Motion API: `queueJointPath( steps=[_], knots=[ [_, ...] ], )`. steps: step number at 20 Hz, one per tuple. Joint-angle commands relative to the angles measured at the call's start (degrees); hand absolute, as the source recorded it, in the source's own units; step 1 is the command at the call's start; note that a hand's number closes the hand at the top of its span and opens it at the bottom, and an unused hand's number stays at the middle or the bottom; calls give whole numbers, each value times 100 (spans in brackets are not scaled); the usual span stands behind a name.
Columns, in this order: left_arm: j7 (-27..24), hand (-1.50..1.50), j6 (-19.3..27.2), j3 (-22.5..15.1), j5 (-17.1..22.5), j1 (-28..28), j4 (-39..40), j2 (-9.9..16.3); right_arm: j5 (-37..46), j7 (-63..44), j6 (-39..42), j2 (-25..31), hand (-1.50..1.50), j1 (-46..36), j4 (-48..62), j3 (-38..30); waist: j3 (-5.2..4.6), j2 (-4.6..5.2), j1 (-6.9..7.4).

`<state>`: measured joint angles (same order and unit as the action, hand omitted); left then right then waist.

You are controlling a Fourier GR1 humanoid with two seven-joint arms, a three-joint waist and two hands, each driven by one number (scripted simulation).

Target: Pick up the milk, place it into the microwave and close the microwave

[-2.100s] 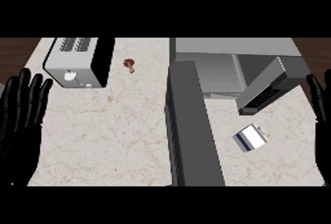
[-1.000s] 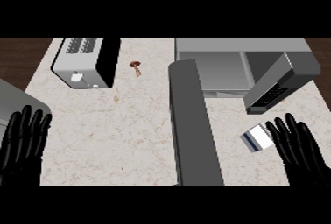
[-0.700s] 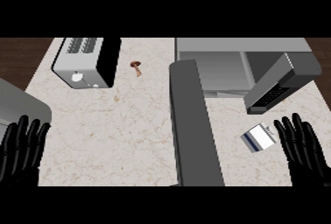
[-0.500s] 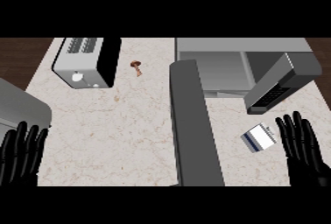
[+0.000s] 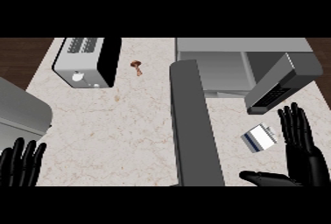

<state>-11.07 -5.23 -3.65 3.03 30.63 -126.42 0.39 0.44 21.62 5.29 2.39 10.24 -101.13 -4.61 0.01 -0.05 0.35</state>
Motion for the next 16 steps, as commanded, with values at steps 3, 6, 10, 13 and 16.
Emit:
queueJointPath(
  steps=[3, 6, 10, 13, 16],
  knots=[
    [-638, -150, 16, -498, -292, 634, 56, -37, 193, 411, -316, -94, -150, -235, 791, -218, 0, -3, 14],
    [-473, -150, 101, -291, -219, 306, 172, -37, 119, 541, -255, 192, -150, -673, 1345, -535, 0, 1, 6],
    [-886, -150, -253, 283, 119, 211, 656, 76, 130, 748, -210, 533, -150, -961, 1985, -860, -1, 4, 17],
    [-690, -150, 246, -563, -342, 457, 293, -35, 111, 1558, -70, 380, -150, -375, 2259, -818, 2, 0, -8],
    [-532, -150, -82, -252, -79, 507, 11, -34, 307, 1848, -77, 575, -150, -842, 3143, -886, 2, 3, 13]
  ],
)
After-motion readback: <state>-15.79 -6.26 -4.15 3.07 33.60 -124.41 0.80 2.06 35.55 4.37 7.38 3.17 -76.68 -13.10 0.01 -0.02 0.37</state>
